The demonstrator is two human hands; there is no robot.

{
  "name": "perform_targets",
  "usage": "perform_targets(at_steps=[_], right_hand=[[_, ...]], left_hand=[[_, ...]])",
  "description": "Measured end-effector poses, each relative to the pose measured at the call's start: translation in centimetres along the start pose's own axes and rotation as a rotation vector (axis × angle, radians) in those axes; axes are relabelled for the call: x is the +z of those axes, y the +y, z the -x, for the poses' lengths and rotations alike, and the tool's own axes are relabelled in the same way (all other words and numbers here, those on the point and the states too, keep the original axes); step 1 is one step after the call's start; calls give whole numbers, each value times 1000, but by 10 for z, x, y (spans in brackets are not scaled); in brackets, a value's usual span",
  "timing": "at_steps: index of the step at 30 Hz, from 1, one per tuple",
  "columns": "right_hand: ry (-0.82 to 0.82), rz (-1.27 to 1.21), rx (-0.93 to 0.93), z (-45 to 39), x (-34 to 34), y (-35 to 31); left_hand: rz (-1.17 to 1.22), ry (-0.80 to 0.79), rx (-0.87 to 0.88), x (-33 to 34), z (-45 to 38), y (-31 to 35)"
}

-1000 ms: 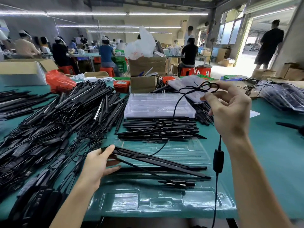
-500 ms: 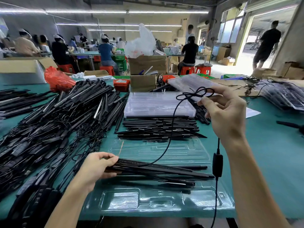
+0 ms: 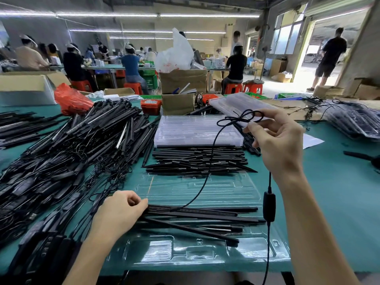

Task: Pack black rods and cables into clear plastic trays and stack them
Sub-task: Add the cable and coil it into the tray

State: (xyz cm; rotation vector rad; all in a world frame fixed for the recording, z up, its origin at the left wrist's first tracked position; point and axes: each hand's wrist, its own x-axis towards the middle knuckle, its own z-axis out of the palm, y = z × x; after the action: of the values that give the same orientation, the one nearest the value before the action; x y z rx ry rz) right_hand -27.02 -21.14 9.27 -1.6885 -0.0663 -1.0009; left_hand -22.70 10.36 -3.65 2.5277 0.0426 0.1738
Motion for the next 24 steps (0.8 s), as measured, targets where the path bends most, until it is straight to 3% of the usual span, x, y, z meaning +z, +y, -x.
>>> perform_targets(at_steps=[6, 9, 12, 14, 17, 19, 21, 22, 24], right_hand=[[-14, 1, 6, 1, 1, 1], [-23, -9, 17, 0, 1, 2], [-42, -26, 41, 2, 2, 4], [-59, -36, 70, 3, 2, 4], [-119, -95, 158, 4, 0, 4], [-188, -208, 264, 5, -1, 1], [-282, -388, 413, 4, -1, -5], [-340, -467, 480, 3, -1, -8], [-464, -583, 550, 3, 1, -15]], left_hand=[[-379, 111, 94, 0, 9, 7], [-441, 152, 143, 1, 10, 7], [-241, 181, 327, 9, 9, 4], [-77, 62, 424, 17, 7, 1], [-187, -78, 400, 32, 6, -4], [-149, -10, 441, 31, 9, 0], [44, 89, 543, 25, 15, 11], [176, 54, 578, 21, 18, 18], [416, -185, 621, 15, 29, 41]])
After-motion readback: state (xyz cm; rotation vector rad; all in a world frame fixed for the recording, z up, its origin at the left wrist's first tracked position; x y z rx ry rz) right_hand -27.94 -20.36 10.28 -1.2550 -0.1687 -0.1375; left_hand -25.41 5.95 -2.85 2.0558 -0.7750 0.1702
